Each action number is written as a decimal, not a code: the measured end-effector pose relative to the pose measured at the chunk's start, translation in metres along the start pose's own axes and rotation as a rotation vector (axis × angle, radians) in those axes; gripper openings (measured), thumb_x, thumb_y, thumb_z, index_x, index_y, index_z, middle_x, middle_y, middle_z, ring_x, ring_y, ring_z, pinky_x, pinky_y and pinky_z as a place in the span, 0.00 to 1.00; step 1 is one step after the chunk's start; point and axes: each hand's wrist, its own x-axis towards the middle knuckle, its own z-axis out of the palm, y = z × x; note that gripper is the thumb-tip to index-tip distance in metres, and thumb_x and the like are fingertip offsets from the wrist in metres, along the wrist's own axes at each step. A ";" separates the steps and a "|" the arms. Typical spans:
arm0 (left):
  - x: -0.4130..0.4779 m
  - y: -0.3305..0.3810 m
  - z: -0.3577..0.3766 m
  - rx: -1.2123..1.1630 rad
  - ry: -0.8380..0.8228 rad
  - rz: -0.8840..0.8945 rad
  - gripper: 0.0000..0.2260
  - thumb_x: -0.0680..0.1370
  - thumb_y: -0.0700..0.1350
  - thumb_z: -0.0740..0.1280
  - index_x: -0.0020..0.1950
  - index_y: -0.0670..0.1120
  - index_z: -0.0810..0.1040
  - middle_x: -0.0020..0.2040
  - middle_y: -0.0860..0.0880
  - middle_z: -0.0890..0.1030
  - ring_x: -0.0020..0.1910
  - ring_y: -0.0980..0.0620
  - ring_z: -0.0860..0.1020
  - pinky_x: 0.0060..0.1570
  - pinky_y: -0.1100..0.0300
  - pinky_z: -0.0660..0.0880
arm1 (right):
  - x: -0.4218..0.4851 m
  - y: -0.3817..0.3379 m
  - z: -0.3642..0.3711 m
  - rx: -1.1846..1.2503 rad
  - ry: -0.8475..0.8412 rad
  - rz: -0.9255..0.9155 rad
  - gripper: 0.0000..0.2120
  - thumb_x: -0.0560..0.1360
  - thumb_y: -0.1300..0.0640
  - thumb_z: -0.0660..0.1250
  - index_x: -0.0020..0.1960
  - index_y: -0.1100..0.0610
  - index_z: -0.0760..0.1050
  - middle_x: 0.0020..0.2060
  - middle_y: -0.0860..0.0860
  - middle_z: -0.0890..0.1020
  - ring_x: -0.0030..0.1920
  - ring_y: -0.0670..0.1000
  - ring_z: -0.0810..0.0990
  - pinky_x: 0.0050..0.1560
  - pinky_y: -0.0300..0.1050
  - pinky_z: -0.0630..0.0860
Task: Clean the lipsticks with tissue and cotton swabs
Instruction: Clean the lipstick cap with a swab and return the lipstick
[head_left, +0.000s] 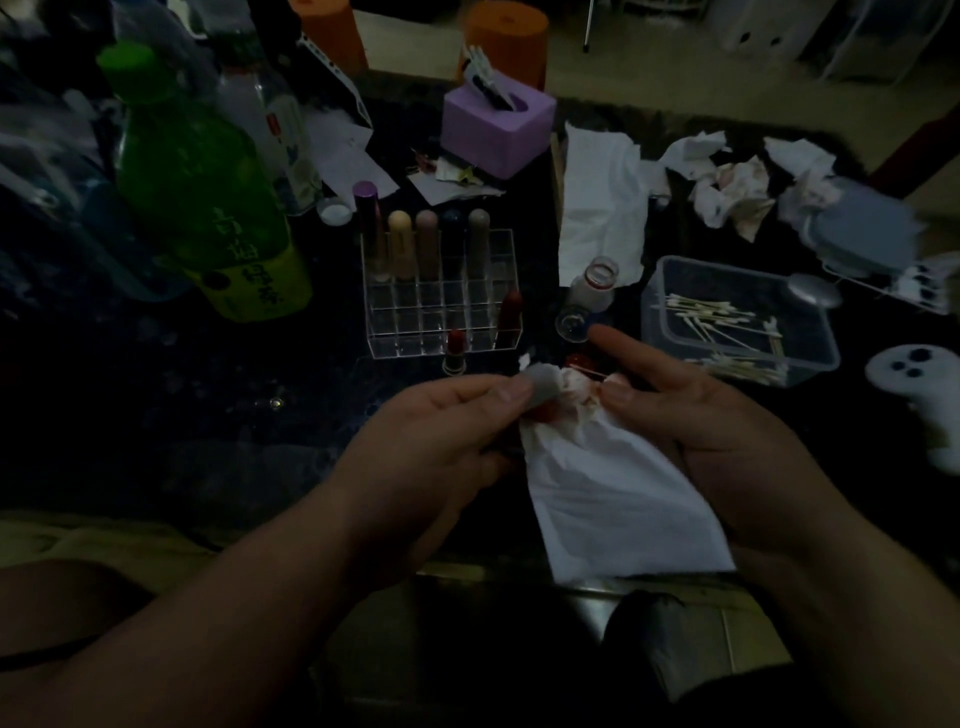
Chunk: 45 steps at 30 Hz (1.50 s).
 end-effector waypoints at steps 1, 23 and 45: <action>0.000 0.001 0.001 -0.006 0.018 -0.008 0.18 0.75 0.45 0.65 0.58 0.34 0.80 0.56 0.38 0.84 0.57 0.41 0.83 0.57 0.49 0.80 | -0.002 0.001 0.001 -0.021 0.022 -0.031 0.27 0.67 0.62 0.68 0.66 0.52 0.77 0.49 0.55 0.86 0.47 0.55 0.86 0.40 0.41 0.81; 0.007 -0.017 -0.025 0.647 0.365 -0.029 0.08 0.77 0.53 0.69 0.46 0.53 0.86 0.44 0.54 0.86 0.46 0.53 0.84 0.50 0.54 0.80 | 0.015 0.024 -0.037 -0.772 0.324 -0.182 0.12 0.72 0.67 0.74 0.51 0.52 0.82 0.32 0.47 0.85 0.31 0.47 0.83 0.29 0.40 0.80; -0.010 0.002 -0.022 -0.009 -0.126 0.087 0.17 0.63 0.29 0.74 0.46 0.46 0.87 0.41 0.44 0.85 0.39 0.50 0.83 0.40 0.57 0.80 | 0.050 0.012 -0.058 -1.423 0.461 -0.267 0.05 0.70 0.55 0.74 0.43 0.52 0.79 0.38 0.48 0.81 0.41 0.52 0.79 0.42 0.43 0.72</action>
